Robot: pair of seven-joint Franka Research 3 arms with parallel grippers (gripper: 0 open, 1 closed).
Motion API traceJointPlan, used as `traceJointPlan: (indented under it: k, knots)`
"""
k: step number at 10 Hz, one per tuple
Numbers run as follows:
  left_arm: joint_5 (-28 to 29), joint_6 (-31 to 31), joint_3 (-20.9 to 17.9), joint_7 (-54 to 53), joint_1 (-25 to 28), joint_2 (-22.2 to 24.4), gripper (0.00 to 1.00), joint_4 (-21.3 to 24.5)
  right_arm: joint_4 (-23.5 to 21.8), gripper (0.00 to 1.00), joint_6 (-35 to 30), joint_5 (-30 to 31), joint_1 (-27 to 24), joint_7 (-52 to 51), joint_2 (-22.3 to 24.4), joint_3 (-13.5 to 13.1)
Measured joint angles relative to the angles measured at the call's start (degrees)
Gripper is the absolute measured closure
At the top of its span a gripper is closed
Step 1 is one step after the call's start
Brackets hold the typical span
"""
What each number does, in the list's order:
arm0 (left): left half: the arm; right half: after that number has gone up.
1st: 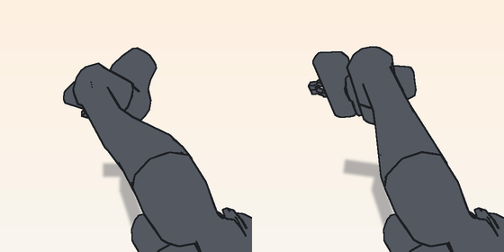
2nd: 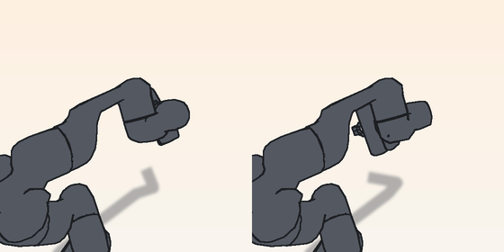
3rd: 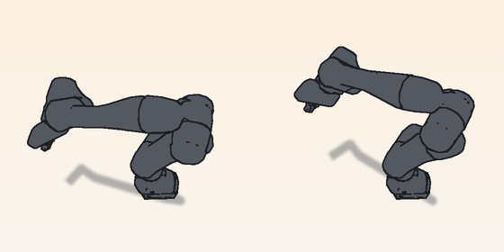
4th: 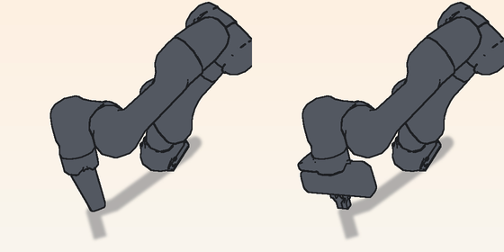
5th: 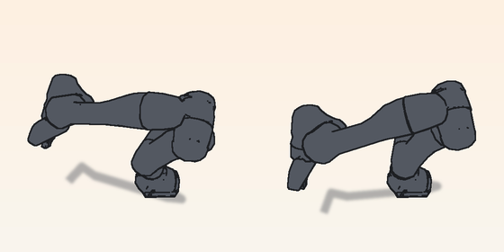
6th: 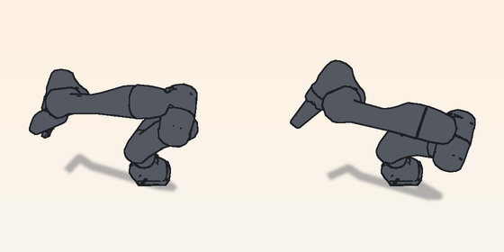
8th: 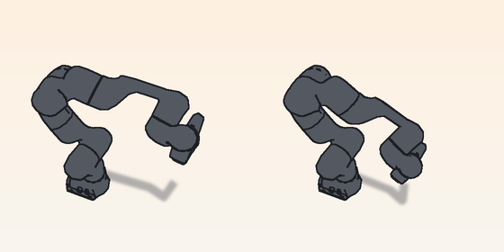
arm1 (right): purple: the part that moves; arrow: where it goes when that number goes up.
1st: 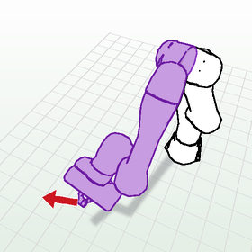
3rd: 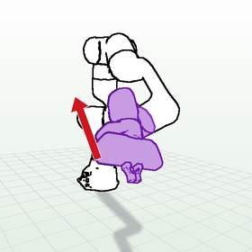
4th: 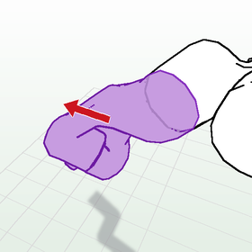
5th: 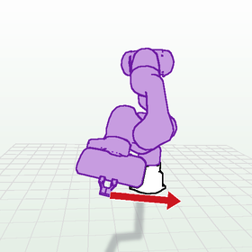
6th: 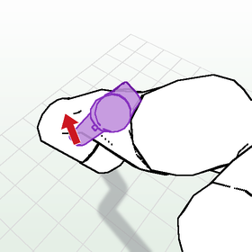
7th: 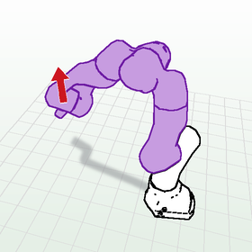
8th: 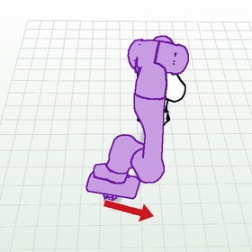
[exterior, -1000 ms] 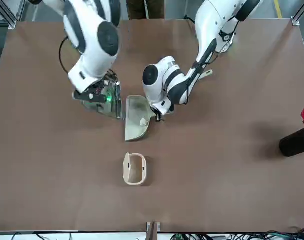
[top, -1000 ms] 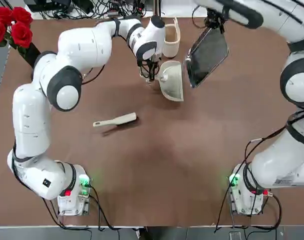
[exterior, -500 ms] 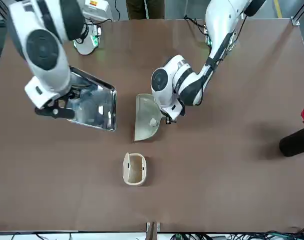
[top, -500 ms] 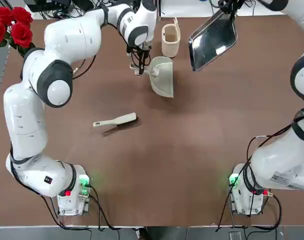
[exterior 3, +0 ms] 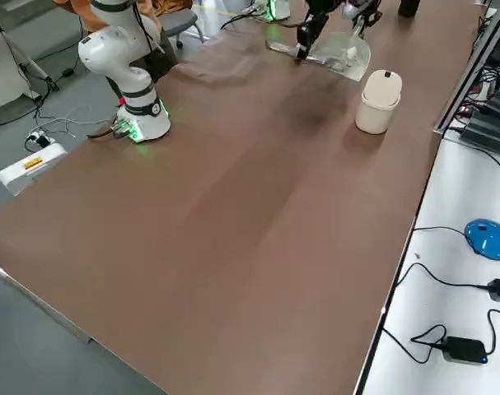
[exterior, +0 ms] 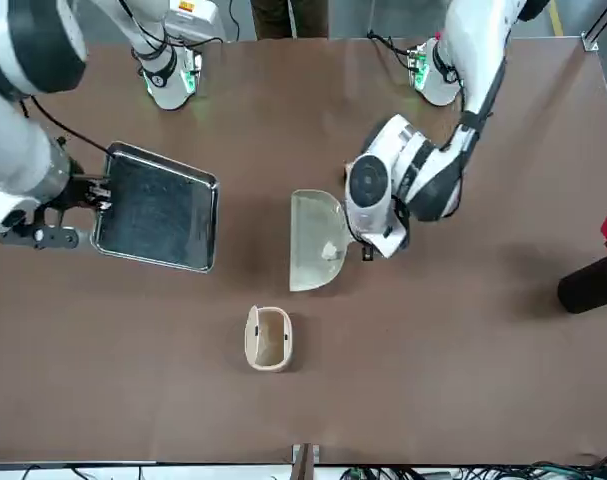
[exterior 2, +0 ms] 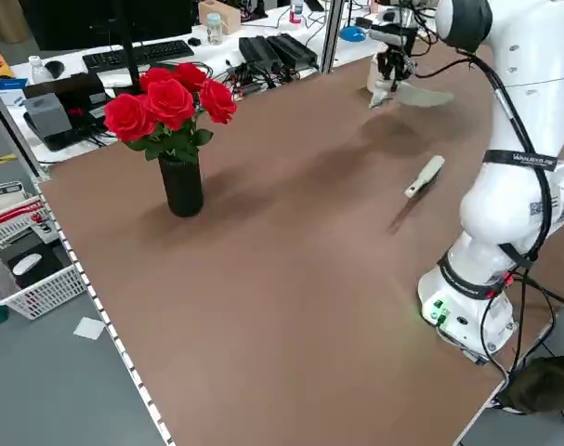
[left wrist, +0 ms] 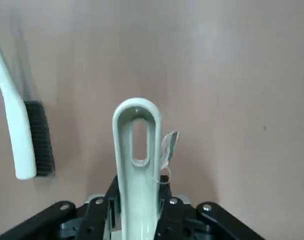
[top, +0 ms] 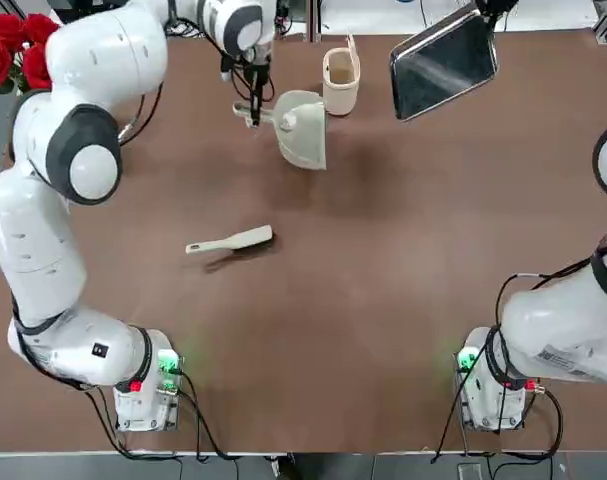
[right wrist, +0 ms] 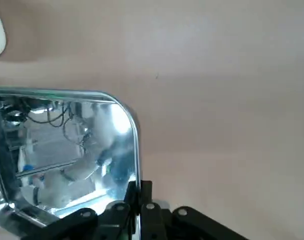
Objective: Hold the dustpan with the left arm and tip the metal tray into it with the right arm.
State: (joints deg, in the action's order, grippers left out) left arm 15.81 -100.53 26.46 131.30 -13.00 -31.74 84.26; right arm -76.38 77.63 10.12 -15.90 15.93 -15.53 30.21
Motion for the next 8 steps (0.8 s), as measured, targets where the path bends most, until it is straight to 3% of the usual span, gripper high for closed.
traceJointPlan:
  k: [4,6,8]
  knots:
    - [-3.2,7.97,0.1,-5.86,3.41,0.71,0.67,-7.39,-13.1,0.95,4.99,-10.65,-0.15,-10.25,8.13,-13.14]
    - [-3.4,8.48,0.28,-6.0,3.14,0.73,0.67,-10.0,-19.27,0.95,6.79,-13.71,-0.25,-17.2,10.72,-19.47]
    - [-3.79,8.52,0.22,-6.0,3.19,0.23,0.67,-12.49,-25.2,0.95,10.4,-14.7,-0.38,-22.58,12.0,-24.09]
